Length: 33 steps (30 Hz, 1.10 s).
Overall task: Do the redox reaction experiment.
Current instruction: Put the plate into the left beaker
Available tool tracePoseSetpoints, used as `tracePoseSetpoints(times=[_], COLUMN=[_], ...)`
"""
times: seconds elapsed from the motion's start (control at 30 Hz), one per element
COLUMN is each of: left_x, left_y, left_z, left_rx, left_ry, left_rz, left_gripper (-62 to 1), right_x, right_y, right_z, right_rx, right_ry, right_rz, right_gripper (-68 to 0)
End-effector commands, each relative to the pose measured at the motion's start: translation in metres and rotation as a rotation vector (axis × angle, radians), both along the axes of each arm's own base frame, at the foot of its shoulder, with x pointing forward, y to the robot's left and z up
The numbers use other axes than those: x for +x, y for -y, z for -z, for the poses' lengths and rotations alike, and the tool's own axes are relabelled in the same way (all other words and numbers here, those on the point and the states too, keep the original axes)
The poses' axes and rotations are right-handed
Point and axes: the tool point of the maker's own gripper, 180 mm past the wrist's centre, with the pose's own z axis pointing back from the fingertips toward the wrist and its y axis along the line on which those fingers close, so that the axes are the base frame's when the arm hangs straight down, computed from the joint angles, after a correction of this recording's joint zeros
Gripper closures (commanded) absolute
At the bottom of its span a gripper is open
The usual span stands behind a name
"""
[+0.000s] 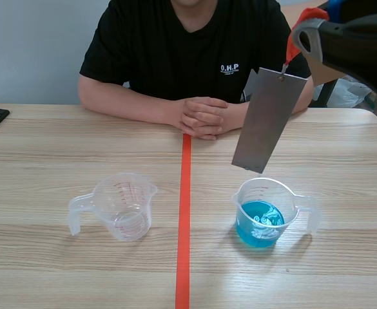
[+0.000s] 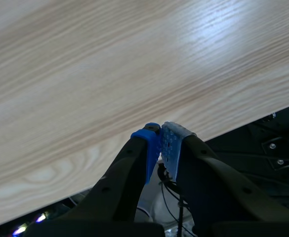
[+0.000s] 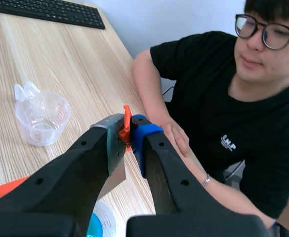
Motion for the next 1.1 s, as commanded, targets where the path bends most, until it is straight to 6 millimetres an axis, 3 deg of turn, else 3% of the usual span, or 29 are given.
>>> tracePoseSetpoints(times=[0.0, 0.5, 1.07], left_x=[0.002, -0.010, -0.010], left_y=[-0.001, -0.007, -0.007], left_z=[-0.003, 0.002, 0.002], left_rx=[-0.004, 0.012, 0.011], left_ry=[0.019, -0.005, -0.005], left_rz=[-0.025, -0.127, -0.125], left_gripper=[-4.4, -4.4, -4.4], right_x=[-0.003, -0.005, 0.022], right_y=[-0.008, -0.058, -0.115], right_z=[-0.011, -0.025, -0.008], right_rx=[0.005, 0.044, 0.099], right_ry=[0.035, 0.077, -0.025], right_rz=[-0.041, -0.191, -0.266], right_gripper=[-1.5, -1.5, -1.5])
